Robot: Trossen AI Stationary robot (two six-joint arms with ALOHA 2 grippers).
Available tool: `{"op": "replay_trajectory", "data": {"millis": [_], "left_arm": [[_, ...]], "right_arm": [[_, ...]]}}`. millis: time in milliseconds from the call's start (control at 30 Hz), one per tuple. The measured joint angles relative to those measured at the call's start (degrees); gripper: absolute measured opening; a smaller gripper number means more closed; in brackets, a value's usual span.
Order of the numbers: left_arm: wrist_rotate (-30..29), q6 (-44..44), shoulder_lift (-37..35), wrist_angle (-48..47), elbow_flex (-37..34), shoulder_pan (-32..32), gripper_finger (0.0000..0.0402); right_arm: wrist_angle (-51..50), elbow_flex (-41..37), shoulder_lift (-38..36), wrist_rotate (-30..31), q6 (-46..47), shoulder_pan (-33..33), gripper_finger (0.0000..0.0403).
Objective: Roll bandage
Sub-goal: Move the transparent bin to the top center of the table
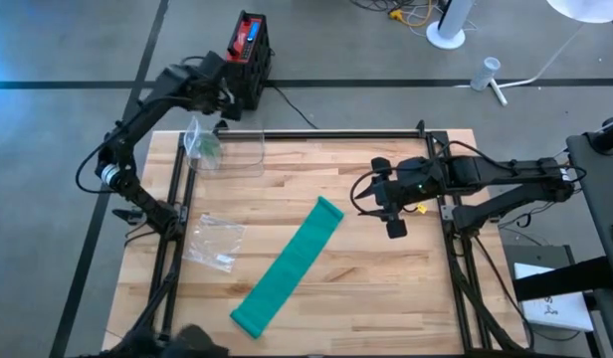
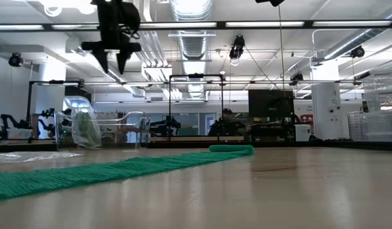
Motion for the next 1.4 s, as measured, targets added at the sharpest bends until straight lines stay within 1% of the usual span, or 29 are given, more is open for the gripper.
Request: {"op": "replay_trajectory", "data": {"millis": [100, 167, 267, 367, 433, 500, 600, 700, 900, 1067, 1200, 1400], "left_arm": [[-0.31, 3.03, 0.04, 4.44, -4.86, -3.9, 0.0241], [0.34, 4.34, 0.14, 7.76, -9.75, -5.02, 0.0231], [2.85, 7.58, 0.2, 13.94, -17.55, -5.19, 0.0221], [5.52, 11.57, 0.2, 21.58, -24.02, -5.29, 0.0221], [6.55, 12.28, 0.2, 27.32, -27.54, -5.31, 0.0224], [8.52, 12.62, 0.2, 31.6, -30.3, -5.27, 0.0227], [8.83, 13.57, 0.2, 36.7, -33.09, -5.83, 0.023], [8.91, 13.85, 1.13, 38.92, -34.49, -6.42, 0.023], [8.85, 16.38, 5.16, 40.77, -34.85, -8.49, 0.023], [8.91, 17.78, 6.66, 43.62, -33.92, -10.92, 0.023], [9.28, 18.36, 6.73, 45.09, -32.88, -12.67, 0.0232], [12.09, 18.66, 7.36, 53.16, -32.65, -15.56, 0.0242]], "right_arm": [[-0.03, -0.8, 0.0, 0.0, 0.0, 0.0, 0.0171], [-0.24, -1.22, 0.0, 0.02, 0.02, 0.0, 0.0168], [-0.22, -1.45, -0.04, 0.02, 0.44, 0.0, 0.0167], [-0.16, -1.85, -0.06, 0.04, 0.46, 0.0, 0.0168], [0.26, -2.09, 0.11, 0.13, 0.7, -0.02, 0.0168], [1.29, -2.3, 0.2, 0.15, 0.91, -0.02, 0.0166], [3.02, -2.41, 0.2, 0.32, 1.3, -0.02, 0.0163], [3.93, -2.48, 0.2, 1.57, 1.2, -0.02, 0.0164], [6.56, -2.48, 0.2, 1.95, 1.23, -0.02, 0.0169], [6.89, -2.48, 0.2, 4.38, 1.83, -0.02, 0.0166], [7.18, -2.48, 0.2, 4.55, 2.34, -0.02, 0.0165], [9.25, -2.59, 0.28, 4.58, 2.13, -0.02, 0.0163]]}}
